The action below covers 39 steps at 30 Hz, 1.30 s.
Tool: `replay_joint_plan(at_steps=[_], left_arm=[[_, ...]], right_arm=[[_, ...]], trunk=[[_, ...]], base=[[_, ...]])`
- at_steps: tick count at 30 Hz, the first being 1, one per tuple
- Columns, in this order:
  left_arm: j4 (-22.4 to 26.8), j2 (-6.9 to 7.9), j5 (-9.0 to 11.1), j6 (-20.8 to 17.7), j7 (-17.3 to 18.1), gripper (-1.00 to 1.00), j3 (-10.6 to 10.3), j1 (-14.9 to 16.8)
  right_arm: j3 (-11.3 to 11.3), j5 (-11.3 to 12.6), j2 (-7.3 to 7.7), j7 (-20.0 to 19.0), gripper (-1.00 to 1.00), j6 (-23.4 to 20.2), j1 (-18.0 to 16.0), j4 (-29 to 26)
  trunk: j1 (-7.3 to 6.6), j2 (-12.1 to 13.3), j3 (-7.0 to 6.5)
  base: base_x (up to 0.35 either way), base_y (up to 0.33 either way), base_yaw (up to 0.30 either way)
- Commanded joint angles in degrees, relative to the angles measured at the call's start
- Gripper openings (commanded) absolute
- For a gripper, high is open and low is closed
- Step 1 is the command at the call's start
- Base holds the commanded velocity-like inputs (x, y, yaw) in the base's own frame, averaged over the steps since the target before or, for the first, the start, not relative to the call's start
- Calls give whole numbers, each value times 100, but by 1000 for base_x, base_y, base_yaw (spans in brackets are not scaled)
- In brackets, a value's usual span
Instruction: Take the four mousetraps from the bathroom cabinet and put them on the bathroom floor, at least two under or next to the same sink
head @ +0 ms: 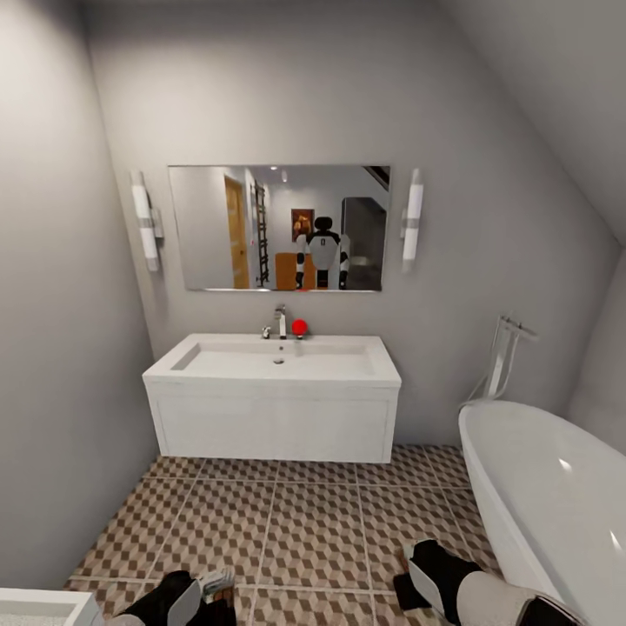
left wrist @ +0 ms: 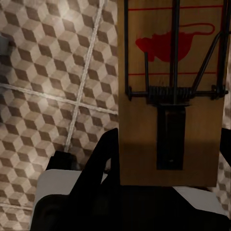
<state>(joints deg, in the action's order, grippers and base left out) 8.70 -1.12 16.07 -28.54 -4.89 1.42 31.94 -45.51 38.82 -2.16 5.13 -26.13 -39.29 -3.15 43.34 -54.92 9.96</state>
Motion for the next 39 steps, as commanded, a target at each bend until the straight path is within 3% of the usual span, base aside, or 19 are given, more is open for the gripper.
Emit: replay_joint_plan(at_steps=[1,13,20,28,39], left_arm=[[12,-2,54,-71,-65,-100,8,30],[5,-4,54,-685,-65,-100,14,614],[6,-23,54,-1002,-65,-100,12,866],[5,-115,51,-1705,-69,-100,9,1249],[3,-192,22,-1918,-198,-100,8,1444]], right_arm=[[-39,72,-3,41,-100,-84,-42,-11],[-30,77,-24,48,-100,-205,-332,-11],[-29,82,-87,50,-100,-558,-622,-11],[-27,86,-97,54,-100,-783,-865,-7],[-21,91,-93,58,-100,-979,-1012,-2]], trunk=[[23,-48,37],[287,-529,363],[441,-810,553],[616,-1131,770],[858,-1572,1069]], base=[[0,0,0],[0,0,0],[0,0,0],[0,0,0],[0,0,0]])
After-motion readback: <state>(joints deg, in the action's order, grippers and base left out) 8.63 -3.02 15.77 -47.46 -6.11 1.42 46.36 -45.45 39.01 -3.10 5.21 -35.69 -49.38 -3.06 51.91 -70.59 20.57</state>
